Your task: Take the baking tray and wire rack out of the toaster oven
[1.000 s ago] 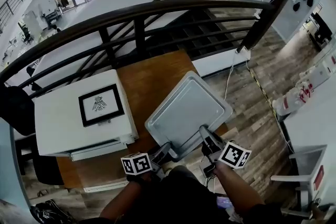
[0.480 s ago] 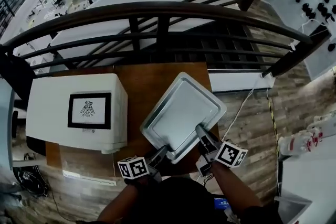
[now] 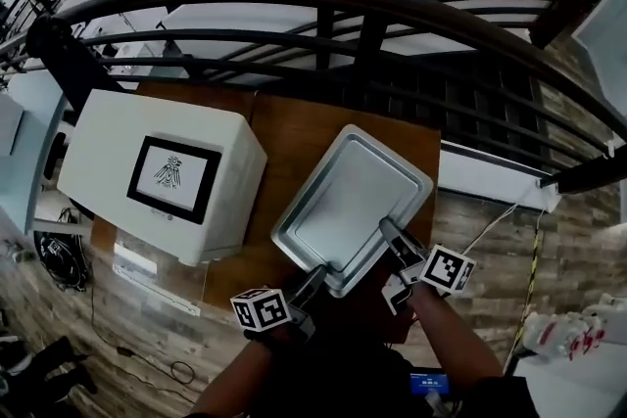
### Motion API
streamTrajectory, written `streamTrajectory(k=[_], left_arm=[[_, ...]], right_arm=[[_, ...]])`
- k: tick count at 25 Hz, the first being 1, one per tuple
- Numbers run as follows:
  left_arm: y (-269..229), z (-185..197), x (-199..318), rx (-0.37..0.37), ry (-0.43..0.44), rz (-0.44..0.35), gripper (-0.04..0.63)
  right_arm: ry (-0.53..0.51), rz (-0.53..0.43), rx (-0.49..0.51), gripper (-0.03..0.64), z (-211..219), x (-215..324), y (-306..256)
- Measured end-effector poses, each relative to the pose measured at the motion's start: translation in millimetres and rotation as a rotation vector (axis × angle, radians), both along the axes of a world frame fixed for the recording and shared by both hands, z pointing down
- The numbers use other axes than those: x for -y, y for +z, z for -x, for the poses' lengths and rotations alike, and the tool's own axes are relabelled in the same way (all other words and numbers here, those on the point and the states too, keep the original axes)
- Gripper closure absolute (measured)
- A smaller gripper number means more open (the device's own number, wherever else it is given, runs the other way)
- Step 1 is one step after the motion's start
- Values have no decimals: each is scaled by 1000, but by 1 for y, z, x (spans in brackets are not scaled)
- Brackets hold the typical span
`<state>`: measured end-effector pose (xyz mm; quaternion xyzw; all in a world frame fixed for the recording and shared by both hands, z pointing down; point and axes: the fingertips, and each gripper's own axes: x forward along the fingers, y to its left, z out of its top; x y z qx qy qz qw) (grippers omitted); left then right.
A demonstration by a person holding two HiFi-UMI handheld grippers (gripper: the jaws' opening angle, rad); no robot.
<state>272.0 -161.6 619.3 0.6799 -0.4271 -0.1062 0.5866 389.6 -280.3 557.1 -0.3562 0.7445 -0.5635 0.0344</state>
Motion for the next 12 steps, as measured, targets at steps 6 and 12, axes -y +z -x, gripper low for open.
streamTrajectory(k=[6,12], left_arm=[[20,18,8,22,-84,38,457],[41,19,14,6,-81,72,456]], right_arm=[[-61,48,16,555,26,22,31],[-132,102,-9,554,41,44,65]])
